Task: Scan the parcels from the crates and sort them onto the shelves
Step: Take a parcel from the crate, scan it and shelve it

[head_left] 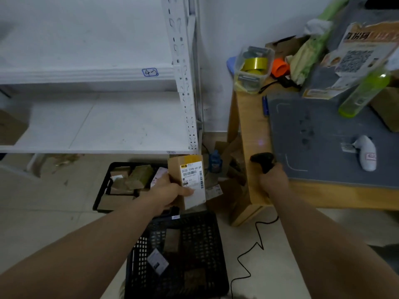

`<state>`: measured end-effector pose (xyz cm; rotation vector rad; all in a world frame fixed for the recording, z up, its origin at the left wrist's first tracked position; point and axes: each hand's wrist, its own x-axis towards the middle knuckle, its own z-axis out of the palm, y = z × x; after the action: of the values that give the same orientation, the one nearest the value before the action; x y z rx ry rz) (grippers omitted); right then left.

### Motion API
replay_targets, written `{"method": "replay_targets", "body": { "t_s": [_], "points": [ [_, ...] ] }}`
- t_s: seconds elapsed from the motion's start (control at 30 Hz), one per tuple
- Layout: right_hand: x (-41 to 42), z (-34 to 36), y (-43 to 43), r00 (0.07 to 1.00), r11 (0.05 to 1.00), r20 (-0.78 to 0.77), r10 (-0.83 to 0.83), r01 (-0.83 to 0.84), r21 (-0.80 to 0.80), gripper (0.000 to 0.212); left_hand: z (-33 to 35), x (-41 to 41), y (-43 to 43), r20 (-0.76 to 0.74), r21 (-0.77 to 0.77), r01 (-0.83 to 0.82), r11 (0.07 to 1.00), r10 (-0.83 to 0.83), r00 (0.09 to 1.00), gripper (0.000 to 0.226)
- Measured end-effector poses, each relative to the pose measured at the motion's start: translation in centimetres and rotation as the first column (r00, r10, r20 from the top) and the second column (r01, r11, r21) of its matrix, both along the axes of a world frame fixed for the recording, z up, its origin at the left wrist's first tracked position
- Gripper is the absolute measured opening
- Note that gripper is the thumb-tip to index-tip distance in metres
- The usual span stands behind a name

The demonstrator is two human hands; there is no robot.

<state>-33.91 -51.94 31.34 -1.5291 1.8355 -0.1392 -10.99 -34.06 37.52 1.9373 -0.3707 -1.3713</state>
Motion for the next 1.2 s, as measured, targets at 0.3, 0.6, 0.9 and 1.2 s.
{"method": "replay_targets", "body": {
  "t_s": [0.3, 0.6, 0.9, 1.2],
  "points": [
    [3.0, 2.8, 4.1, 0.880, 0.909, 0.459, -0.120, -0.089, 0.408, 0.024, -0.8, 2.7, 0.3, 0.027, 0.022, -0.129, 0.991, 0.128, 0.991, 0.057],
    [6.8, 6.3, 9.8, 0.728, 0.866, 0.672, 0.135, -0.416, 0.278, 0.023, -0.1, 5.3, 2.2, 0.099, -0.003, -0.233, 0.972, 0.233, 0.968, 0.054],
    [6.8, 8.0, 10.5, 0.643, 0.894, 0.760, 0.100, -0.394, 0.215, 0.015, 0.5, 5.7, 3.4, 0.033, -0.033, -0.251, 0.967, 0.252, 0.967, 0.059],
    [5.1, 8.2, 10.3, 0.692, 0.811, 0.473, 0.545, -0.579, -0.086, 0.033, 2.0, 7.0, 3.5, 0.046, -0.082, -0.209, 0.975, 0.213, 0.976, 0.036]
  ]
}}
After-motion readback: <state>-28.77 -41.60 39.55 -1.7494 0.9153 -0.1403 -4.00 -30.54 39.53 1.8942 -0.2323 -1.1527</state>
